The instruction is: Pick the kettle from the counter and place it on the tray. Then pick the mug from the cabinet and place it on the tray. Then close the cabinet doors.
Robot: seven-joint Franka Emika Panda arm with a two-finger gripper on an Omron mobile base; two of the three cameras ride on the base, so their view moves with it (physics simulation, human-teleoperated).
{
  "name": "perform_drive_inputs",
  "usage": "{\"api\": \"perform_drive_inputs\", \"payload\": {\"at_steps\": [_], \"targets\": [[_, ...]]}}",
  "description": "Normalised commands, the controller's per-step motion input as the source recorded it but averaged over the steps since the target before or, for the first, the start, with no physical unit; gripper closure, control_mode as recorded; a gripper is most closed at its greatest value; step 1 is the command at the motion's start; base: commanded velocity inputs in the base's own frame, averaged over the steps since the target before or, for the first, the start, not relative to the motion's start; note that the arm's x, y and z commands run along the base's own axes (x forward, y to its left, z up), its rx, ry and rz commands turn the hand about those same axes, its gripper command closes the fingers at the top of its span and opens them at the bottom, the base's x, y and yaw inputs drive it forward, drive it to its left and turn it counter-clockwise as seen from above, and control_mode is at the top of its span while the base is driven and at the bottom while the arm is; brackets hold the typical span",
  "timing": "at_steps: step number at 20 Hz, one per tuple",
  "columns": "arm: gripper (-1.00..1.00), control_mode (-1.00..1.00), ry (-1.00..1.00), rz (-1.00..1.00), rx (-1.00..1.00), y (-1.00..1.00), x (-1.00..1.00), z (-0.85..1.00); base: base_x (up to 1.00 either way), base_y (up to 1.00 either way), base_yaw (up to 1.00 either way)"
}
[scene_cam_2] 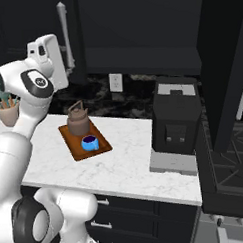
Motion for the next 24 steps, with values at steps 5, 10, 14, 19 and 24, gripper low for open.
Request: {"api": "perform_drive_inputs", "payload": {"at_steps": [5, 10, 14, 19, 24], "targets": [[-1.0, -1.0, 0.0, 0.19, 0.0, -0.15, 0.82, -0.06, 0.0, 0.0, 0.0], [-1.0, -1.0, 0.01, 0.18, -0.02, -0.05, 0.7, 0.0, 0.0, 0.0, 0.0], [-1.0, -1.0, 0.08, 0.1, -0.09, 0.0, 0.52, 0.0, 0.0, 0.0, 0.0], [-1.0, -1.0, 0.09, 0.05, -0.14, 0.0, 0.32, 0.0, 0.0, 0.0, 0.0], [-1.0, -1.0, 0.18, 0.02, -0.12, 0.04, 0.17, 0.02, 0.0, 0.0, 0.0]]}}
